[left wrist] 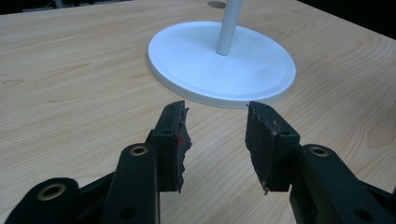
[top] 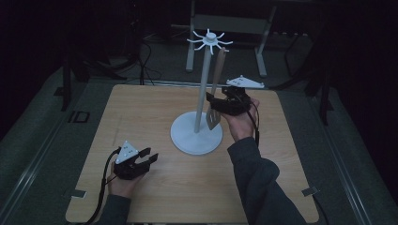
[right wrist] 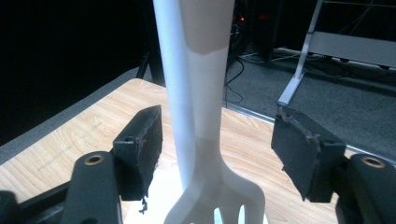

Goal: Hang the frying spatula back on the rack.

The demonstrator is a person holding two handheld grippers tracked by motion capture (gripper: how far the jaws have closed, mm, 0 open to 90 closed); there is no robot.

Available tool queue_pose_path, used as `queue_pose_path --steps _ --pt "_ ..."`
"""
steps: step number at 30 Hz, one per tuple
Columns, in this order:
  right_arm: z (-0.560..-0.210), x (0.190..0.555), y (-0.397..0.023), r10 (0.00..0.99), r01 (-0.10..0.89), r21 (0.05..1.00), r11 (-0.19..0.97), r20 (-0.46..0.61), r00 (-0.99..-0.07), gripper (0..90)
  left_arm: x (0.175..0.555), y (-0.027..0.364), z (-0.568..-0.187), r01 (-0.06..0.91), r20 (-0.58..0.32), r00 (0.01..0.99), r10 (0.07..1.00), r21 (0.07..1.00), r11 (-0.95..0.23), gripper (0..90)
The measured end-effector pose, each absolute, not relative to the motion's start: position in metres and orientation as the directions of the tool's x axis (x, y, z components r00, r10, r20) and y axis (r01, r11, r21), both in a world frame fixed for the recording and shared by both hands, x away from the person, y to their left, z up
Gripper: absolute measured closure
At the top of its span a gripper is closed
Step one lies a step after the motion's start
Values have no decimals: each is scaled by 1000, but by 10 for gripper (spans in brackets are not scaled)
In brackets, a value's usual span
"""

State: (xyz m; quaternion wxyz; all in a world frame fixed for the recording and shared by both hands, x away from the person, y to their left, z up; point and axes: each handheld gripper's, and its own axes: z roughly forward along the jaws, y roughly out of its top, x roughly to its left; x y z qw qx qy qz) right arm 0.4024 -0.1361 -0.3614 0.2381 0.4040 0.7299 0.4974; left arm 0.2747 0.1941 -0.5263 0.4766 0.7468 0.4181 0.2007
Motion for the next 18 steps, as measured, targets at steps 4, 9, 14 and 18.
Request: queue_pose_path --steps 4,9,14,18 --pt "-361 399 -138 822 348 920 182 52 -567 305 275 194 -526 433 -97 570 816 880 -198 582" --pt "-362 391 -145 817 335 926 176 52 -575 298 275 195 -527 435 -98 569 816 879 -198 576" --pt "-366 385 -157 814 338 927 162 68 -577 293 275 194 -528 438 -94 566 819 876 -203 572" --pt "-370 380 -165 812 337 927 165 67 -580 290 276 195 -528 440 -93 562 822 875 -202 570"
